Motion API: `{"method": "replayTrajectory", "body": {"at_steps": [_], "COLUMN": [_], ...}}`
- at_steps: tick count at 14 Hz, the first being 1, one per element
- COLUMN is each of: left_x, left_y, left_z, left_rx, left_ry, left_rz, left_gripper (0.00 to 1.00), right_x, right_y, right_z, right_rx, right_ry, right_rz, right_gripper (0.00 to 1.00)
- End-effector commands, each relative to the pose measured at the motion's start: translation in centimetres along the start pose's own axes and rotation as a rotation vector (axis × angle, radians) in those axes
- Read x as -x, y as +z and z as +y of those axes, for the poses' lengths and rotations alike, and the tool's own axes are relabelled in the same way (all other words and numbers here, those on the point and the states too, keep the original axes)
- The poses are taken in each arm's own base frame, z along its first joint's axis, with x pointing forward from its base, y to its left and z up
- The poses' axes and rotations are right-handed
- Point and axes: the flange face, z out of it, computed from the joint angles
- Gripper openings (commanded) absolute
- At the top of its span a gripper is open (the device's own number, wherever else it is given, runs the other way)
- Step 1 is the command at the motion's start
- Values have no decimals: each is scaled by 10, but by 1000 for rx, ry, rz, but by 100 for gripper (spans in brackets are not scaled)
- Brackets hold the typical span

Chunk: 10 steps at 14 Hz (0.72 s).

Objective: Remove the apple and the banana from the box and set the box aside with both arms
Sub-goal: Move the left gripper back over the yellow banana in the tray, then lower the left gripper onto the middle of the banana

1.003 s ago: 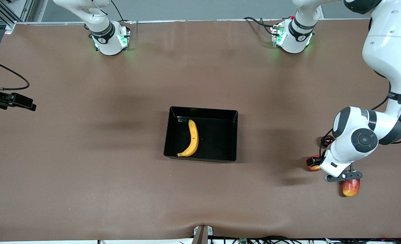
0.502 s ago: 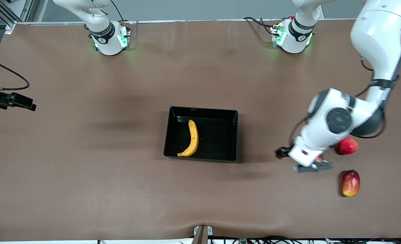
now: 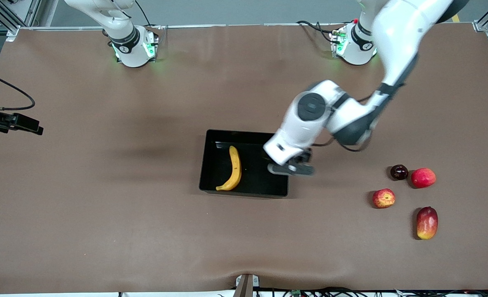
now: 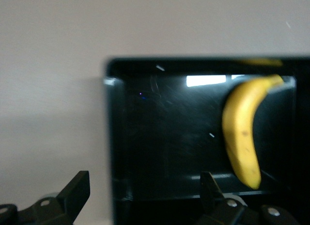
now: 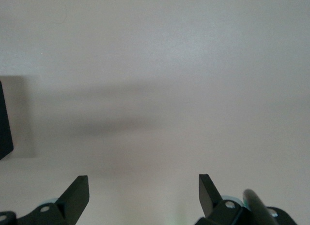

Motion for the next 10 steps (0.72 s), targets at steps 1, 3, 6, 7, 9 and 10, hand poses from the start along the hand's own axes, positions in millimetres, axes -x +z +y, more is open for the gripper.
{"method": "replayTrajectory", "body": {"at_steps": [1, 3, 6, 7, 9, 10], "left_x": [8, 16, 23, 22, 35, 35], "left_y": [23, 45, 70, 75, 89, 98], "left_z": [43, 68, 86, 87, 109, 113], "left_rx": [-27, -52, -42, -28, -10, -10], "left_ry": [38, 2, 4, 3, -15, -26], "left_rz": [12, 26, 48, 50, 52, 57], "left_gripper": [100, 100, 100, 100, 100, 100], "right_x": [1, 1, 1, 1, 1, 2], "right_y": [0, 0, 0, 0, 0, 0], "right_z": [-2, -2, -3, -4, -5, -5], "right_rx": [-18, -18, -18, -18, -17, -17], "right_ry": [10, 9, 9, 7, 4, 2], "right_rz": [-6, -6, -6, -6, -9, -15], "right_gripper": [100, 100, 100, 100, 100, 100]}}
